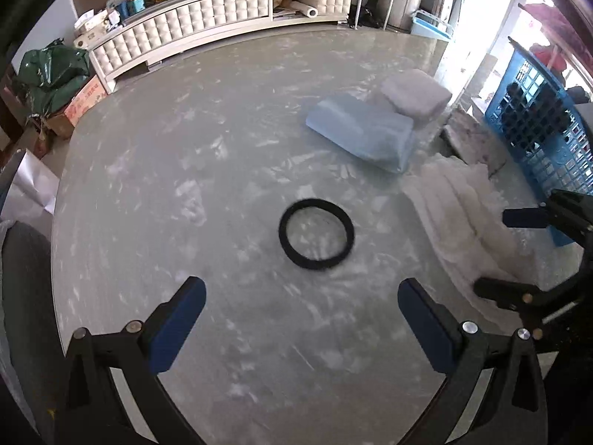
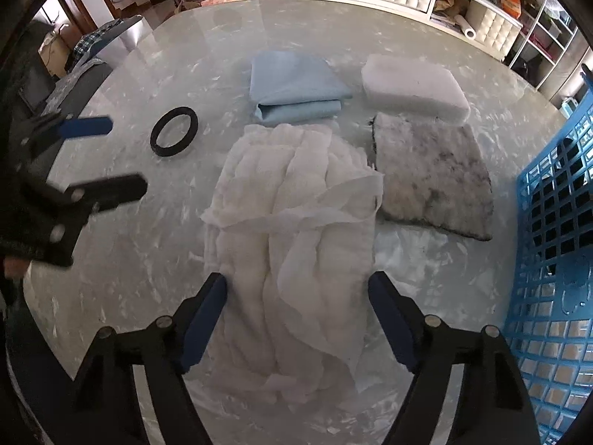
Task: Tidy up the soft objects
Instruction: 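Grasp the white gauze cloth with the right gripper while the left grasps the black ring, then carry the gauze cloth over the blue basket with the right gripper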
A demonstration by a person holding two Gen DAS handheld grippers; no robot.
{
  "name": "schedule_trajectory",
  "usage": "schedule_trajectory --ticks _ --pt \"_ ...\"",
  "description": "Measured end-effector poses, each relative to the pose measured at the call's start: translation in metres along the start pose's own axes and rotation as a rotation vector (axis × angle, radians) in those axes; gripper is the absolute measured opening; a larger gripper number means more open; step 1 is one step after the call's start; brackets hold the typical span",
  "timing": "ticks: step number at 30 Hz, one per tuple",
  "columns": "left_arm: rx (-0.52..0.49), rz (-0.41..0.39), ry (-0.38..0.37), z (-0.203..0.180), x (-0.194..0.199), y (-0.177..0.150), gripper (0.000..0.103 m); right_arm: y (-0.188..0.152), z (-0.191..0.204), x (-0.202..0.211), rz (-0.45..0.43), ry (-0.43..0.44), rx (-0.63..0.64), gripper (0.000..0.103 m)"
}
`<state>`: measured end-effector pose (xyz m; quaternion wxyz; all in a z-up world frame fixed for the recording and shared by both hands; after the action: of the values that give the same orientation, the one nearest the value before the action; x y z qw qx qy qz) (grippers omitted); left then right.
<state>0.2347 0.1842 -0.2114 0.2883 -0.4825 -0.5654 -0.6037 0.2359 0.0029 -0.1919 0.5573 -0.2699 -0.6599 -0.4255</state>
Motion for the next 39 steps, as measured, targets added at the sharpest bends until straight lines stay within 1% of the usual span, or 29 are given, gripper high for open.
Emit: schedule_trajectory --ticks 1,4,6,7,10,12,13,14,15,18,20,21,23,26,27,29,30,31,32,36,39 --pt "-0.008 0.002 -0.002 0.001 -0.002 0.002 0.103 -0.001 0.0 0.0 -0.002 -0.001 0.001 0.076" --pt "-0.041 0.006 -0.014 0.003 -0.006 0.008 0.103 -0.003 0.001 0.001 -0.01 0.0 0.001 0.07" --pt "-0.08 0.002 -0.019 0.002 -0.008 0.01 0.103 -0.004 0.004 0.002 -0.016 0.003 -0.002 0.063" --pt "-0.106 -0.001 -0.018 0.002 -0.01 0.012 0.103 -0.005 0.005 0.002 -0.02 0.003 -0.004 0.061" --pt "-0.13 0.02 0.002 0.006 -0.02 0.019 0.103 -0.012 0.01 0.006 -0.04 0.003 -0.007 0.054" --pt "-0.145 0.024 -0.008 0.005 -0.023 0.023 0.103 -0.017 0.011 0.009 -0.046 0.009 -0.011 0.047" --pt "-0.152 0.025 -0.013 0.004 -0.024 0.024 0.101 -0.02 0.01 0.011 -0.046 0.013 -0.013 0.045" --pt "-0.163 0.027 -0.025 0.004 -0.025 0.026 0.096 -0.023 0.008 0.013 -0.046 0.017 -0.014 0.041" --pt "-0.18 0.031 -0.034 0.003 -0.027 0.026 0.094 -0.025 0.009 0.014 -0.045 0.022 -0.016 0.036" --pt "-0.201 0.021 -0.045 0.001 -0.027 0.029 0.085 -0.029 0.009 0.016 -0.047 0.034 -0.012 0.031" --pt "-0.226 0.016 -0.057 -0.002 -0.025 0.03 0.072 -0.032 0.008 0.017 -0.044 0.042 -0.014 0.029" --pt "-0.237 0.013 -0.064 -0.006 -0.026 0.033 0.069 -0.032 0.007 0.017 -0.043 0.043 -0.016 0.028" --pt "-0.249 0.009 -0.071 -0.014 -0.025 0.033 0.057 -0.035 0.005 0.018 -0.044 0.047 -0.019 0.027" --pt "-0.265 0.005 -0.078 -0.019 -0.022 0.03 0.046 -0.037 0.005 0.02 -0.055 0.054 -0.024 0.026" --pt "-0.264 0.003 -0.081 -0.021 -0.021 0.03 0.043 -0.038 0.005 0.02 -0.058 0.055 -0.023 0.025" --pt "-0.259 0.0 -0.086 -0.024 -0.019 0.027 0.033 -0.038 -0.001 0.02 -0.056 0.061 -0.025 0.023" --pt "-0.252 0.0 -0.086 -0.025 -0.019 0.026 0.031 -0.039 -0.002 0.02 -0.053 0.067 -0.03 0.022" --pt "-0.245 0.001 -0.084 -0.025 -0.017 0.025 0.024 -0.038 -0.003 0.02 -0.049 0.071 -0.034 0.022" --pt "-0.231 0.006 -0.083 -0.024 -0.016 0.024 0.02 -0.038 -0.003 0.02 -0.045 0.074 -0.035 0.021" --pt "-0.19 0.032 -0.093 -0.022 -0.013 0.018 0.013 -0.034 -0.012 0.021 -0.033 0.084 -0.046 0.02" --pt "-0.177 0.034 -0.099 -0.027 -0.005 0.006 0.013 -0.037 -0.013 0.031 -0.037 0.089 -0.051 0.02"
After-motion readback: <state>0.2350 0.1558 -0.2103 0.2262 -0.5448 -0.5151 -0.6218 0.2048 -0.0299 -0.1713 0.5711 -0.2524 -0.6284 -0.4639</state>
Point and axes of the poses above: each gripper's, at about its wrist camera, not at the fingertips, and x roughly against the way its jaws point, z to its left, y to its top, the point moved 3 cm from there along -x, roughly the way its jaws point, and after that the axes turned 4 degrees about -y, right-handed, at the moved point
